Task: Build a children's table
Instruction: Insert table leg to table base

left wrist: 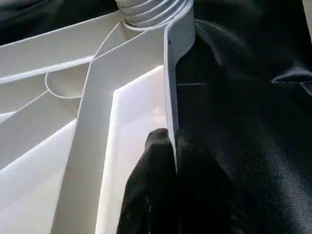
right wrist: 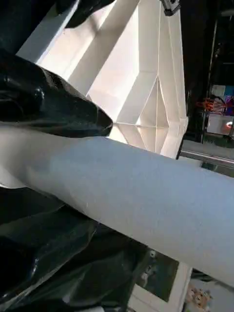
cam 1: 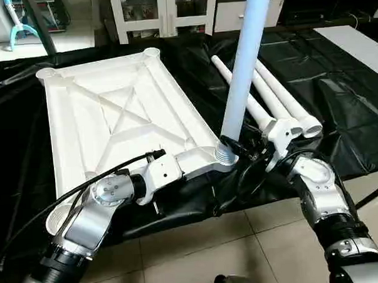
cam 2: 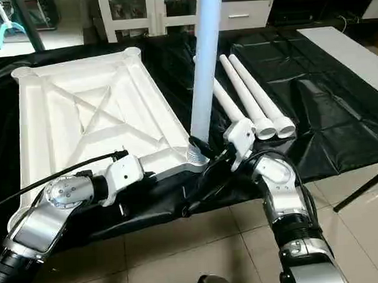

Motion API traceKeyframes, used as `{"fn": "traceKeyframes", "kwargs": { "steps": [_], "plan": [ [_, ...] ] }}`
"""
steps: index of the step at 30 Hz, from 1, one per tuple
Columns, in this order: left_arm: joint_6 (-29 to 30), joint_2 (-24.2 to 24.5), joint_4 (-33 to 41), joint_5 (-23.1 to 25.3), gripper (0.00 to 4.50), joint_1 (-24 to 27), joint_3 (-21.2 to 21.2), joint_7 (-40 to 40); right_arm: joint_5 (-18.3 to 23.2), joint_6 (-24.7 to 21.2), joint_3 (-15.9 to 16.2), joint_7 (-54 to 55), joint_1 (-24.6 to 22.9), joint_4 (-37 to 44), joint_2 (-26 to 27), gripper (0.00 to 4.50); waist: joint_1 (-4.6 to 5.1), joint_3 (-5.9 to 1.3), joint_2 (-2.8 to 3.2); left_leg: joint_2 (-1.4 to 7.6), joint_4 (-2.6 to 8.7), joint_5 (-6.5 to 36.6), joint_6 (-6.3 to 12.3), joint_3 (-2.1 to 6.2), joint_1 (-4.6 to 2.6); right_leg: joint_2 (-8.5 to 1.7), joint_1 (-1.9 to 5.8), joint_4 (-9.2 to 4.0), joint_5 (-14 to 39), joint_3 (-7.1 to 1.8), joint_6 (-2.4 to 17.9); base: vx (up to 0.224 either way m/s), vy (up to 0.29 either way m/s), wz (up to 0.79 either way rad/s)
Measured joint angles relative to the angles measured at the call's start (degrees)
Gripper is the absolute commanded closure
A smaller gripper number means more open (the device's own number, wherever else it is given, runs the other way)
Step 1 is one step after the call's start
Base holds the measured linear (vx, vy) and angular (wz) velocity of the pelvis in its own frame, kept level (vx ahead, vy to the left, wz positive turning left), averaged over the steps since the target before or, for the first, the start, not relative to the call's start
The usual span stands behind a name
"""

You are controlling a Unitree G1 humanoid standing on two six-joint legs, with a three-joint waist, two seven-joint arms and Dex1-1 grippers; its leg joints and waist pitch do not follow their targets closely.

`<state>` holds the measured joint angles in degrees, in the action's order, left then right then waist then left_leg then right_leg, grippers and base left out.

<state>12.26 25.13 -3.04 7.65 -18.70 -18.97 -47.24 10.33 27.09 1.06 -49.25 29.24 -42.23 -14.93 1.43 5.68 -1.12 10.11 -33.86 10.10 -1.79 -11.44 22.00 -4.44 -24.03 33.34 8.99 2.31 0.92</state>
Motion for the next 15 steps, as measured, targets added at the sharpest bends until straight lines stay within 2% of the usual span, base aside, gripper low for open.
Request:
{"fn": "traceKeyframes", "kwargs": {
  "steps": [7,15],
  "plan": [
    [-0.11,0.08,0.01,-0.02,4.5,-0.06,0.0,-0.01,-2.55,6.92,1.94,3.88,0.0,-2.15,-0.02,2.6,0.0,-0.02,0.24,-0.04,0.09,0.0,0.01,-0.05,0.01,0.0,0.01,-0.22,-0.01,-0.07,0.01,0.0,0.0,0.0],
    [-0.23,0.08,0.02,-0.05,4.5,-0.07,0.01,-0.01,-3.51,10.57,3.05,6.32,0.19,-3.66,-0.2,2.57,-0.15,-0.13,0.47,-0.04,0.27,0.0,0.01,-0.05,0.0,0.0,0.02,-0.21,-0.03,-0.05,0.04,0.0,0.0,0.0]
  ]
}}
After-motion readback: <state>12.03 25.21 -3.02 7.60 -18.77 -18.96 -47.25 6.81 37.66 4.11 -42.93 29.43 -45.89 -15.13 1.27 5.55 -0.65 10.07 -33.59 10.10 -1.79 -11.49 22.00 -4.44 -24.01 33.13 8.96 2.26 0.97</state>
